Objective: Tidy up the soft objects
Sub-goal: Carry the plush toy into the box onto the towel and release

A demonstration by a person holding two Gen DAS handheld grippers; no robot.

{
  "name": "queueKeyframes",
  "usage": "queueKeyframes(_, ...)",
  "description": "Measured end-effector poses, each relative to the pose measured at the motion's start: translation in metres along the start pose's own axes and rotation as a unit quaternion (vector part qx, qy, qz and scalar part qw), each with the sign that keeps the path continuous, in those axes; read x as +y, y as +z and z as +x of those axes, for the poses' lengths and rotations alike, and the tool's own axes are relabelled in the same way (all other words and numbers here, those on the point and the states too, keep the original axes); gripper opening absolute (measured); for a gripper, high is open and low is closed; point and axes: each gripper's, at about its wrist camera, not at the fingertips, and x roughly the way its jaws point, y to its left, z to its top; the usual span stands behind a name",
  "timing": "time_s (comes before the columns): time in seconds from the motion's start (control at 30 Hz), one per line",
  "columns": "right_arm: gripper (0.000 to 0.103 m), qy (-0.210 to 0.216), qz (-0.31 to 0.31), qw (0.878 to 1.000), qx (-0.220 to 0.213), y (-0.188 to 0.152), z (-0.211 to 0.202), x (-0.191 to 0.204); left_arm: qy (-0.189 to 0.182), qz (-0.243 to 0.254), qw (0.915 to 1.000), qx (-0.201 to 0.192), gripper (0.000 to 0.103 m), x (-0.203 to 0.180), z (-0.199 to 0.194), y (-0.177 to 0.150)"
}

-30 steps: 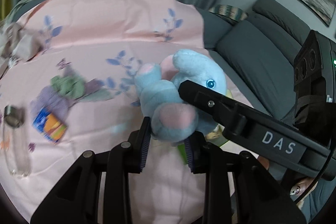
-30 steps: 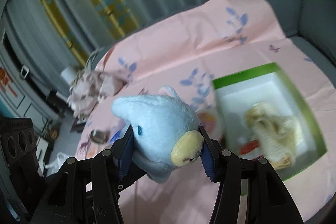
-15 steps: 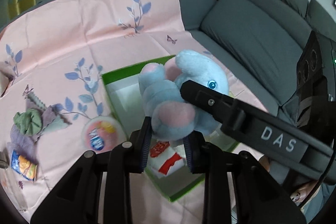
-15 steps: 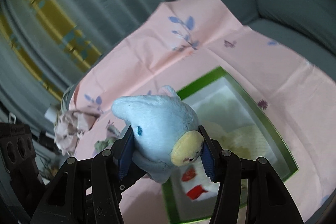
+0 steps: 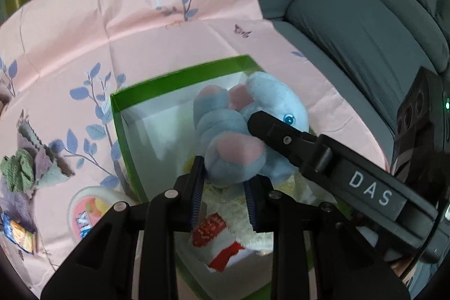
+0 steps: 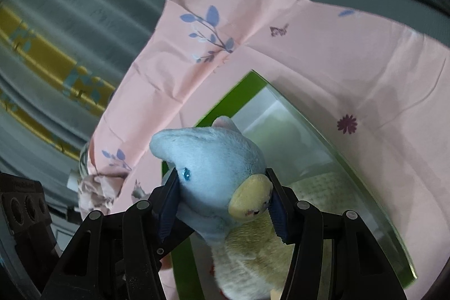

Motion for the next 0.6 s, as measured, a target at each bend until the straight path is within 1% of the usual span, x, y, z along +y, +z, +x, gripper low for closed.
queueKeyframes(0.03, 0.057, -0.004, 0.009, 1.000, 0.004, 0.000, 0.004, -0.003, 0.002, -0.001, 1.0000, 0.008, 0.025, 0.000, 0.006, -0.001)
queueKeyframes(0.1, 0.057, -0.026, 0.024, 0.999, 0.018, -0.002, 0.010, -0.009, 0.004, -0.002, 0.9998, 0.017, 0.025, -0.002, 0.013, -0.003)
queueKeyframes(0.2, 0.058, -0.052, 0.033, 0.998, 0.021, -0.003, 0.011, -0.013, 0.003, -0.008, 0.9997, 0.021, 0.025, -0.005, 0.015, -0.007)
queueKeyframes(0.27, 0.061, -0.057, 0.035, 0.998, 0.020, -0.005, 0.006, -0.014, 0.000, -0.007, 0.9997, 0.022, 0.026, -0.007, 0.011, -0.009)
queueKeyframes(0.33, 0.066, -0.076, 0.030, 0.996, 0.019, -0.005, 0.001, -0.014, -0.006, -0.004, 0.9995, 0.029, 0.027, -0.007, 0.007, -0.012)
queueKeyframes(0.37, 0.066, -0.088, 0.026, 0.996, 0.016, -0.006, -0.003, -0.013, -0.011, -0.005, 0.9994, 0.033, 0.030, -0.007, 0.003, -0.013)
queueKeyframes(0.43, 0.071, -0.089, 0.023, 0.996, 0.013, -0.007, -0.008, -0.013, -0.023, -0.010, 0.9993, 0.029, 0.038, -0.004, -0.006, -0.016)
queueKeyframes(0.5, 0.073, -0.110, 0.015, 0.994, 0.002, -0.009, -0.017, -0.010, -0.028, -0.015, 0.9994, 0.016, 0.058, 0.001, -0.021, -0.021)
queueKeyframes(0.53, 0.074, -0.116, 0.010, 0.993, -0.005, -0.010, -0.021, -0.008, -0.028, -0.016, 0.9995, 0.009, 0.060, 0.003, -0.028, -0.023)
queueKeyframes(0.6, 0.075, -0.114, 0.000, 0.993, -0.014, -0.012, -0.031, -0.002, -0.027, -0.013, 0.9996, -0.002, 0.067, 0.009, -0.043, -0.027)
